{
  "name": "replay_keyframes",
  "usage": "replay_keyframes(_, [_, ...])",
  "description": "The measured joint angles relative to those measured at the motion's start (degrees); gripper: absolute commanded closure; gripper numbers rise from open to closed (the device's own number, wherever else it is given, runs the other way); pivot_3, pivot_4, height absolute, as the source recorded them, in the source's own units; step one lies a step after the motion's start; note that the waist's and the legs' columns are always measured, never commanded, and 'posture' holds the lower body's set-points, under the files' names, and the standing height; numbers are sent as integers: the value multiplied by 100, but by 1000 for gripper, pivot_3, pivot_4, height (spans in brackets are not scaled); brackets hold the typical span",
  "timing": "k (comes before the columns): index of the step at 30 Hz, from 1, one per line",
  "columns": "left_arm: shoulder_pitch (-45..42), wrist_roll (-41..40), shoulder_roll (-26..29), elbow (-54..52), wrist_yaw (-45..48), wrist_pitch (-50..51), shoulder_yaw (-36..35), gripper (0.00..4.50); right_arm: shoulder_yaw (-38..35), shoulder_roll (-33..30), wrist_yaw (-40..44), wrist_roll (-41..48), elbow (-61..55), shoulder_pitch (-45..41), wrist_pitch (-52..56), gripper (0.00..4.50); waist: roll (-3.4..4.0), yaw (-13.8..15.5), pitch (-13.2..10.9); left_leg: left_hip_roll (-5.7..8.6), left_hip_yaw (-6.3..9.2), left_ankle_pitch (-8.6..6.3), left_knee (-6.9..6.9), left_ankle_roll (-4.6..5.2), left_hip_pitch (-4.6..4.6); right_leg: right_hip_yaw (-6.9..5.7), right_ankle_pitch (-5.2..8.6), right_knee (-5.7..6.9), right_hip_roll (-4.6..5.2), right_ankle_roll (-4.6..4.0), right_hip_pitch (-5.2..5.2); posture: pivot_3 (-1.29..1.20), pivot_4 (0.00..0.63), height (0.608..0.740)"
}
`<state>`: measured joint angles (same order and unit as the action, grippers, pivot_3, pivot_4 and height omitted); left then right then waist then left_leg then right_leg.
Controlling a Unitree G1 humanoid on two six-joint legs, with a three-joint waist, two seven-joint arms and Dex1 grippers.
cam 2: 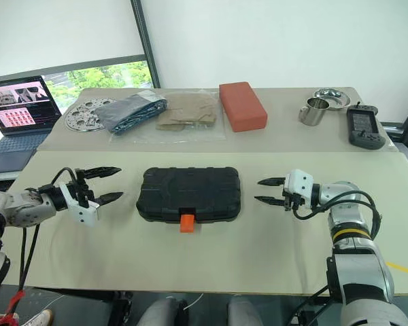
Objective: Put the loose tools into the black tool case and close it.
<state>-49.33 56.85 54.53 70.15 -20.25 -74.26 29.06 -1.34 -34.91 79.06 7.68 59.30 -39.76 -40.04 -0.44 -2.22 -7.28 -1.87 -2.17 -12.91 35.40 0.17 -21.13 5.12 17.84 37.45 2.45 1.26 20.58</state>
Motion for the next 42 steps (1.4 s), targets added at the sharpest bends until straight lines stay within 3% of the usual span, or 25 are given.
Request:
replay_keyframes(1, [-80,-497,-176,264,560,-58,-257,15,-19,10,52,106,-240,124,208,2214,0,16,0,2,-20,0,0,0,0,-10,0,1,0,0,-5,0,150,740])
replay_keyframes(3, [-213,-2008,-772,770,2635,251,-1234,15,-46,-21,134,427,-1119,632,893,2214,5,105,2,1,-55,1,3,-1,-4,-45,0,9,2,-1,-9,0,150,740])
replay_keyframes(6, [-234,-4152,-1407,738,5594,1653,-2557,15,20,-177,230,763,-2587,1506,2042,2214,6,143,3,-6,-60,1,6,-2,-26,-107,-3,8,1,-6,8,0,150,740])
replay_keyframes(9, [-369,-5548,-1702,283,7435,3411,-3357,15,121,-575,157,1079,-4244,2540,3386,2214,9,147,5,-10,-34,1,5,-2,-51,-119,-2,12,-15,-7,23,0,150,740])
replay_keyframes(13, [-544,-6694,-2122,-752,8788,5735,-3751,15,533,-920,-96,1388,-6151,3325,5099,2214,10,98,7,-11,3,1,40,-2,-69,-118,-1,8,-35,-5,21,0,150,740])
replay_keyframes(16, [-459,-7047,-2279,-1409,9240,6844,-3731,15,728,-921,-312,1533,-6824,3438,5750,2214,7,30,6,-10,21,2,50,-2,-69,-115,-1,-27,-43,-4,13,0,150,740])
replay_keyframes(19, [-208,-7263,-2409,-2188,9867,7863,-3426,15,774,-474,-948,1613,-7145,3426,6283,2214,-2,-20,4,-11,45,5,55,-7,-38,-113,0,-30,-60,-2,-28,0,150,740])
replay_keyframes(23, [92,-7268,-2536,-2719,10162,8450,-3049,15,790,-205,-1560,1600,-7283,3392,6437,2214,-3,-21,4,-14,59,6,60,-8,-50,-98,-2,-34,-75,-6,-24,0,150,740])
replay_keyframes(32, [251,-7239,-2550,-2915,10319,8719,-2764,15,711,233,-2312,1275,-6924,3148,6022,2214,-4,8,4,-14,92,6,63,-6,-78,-92,-3,-39,-92,-7,-18,0,150,740])
replay_keyframes(37, [246,-7118,-2582,-2695,10199,8571,-2724,15,402,746,-3204,832,-5723,2251,5334,2214,-6,-32,1,-7,100,17,63,10,-70,-76,-11,-35,-100,-21,-15,0,150,740])
replay_keyframes(42, [233,-7069,-2582,-2674,10187,8524,-2729,15,241,995,-3665,579,-5261,1735,4905,2214,-2,-20,4,-9,115,17,53,11,-76,-77,-13,-32,-106,-25,-13,0,150,740])
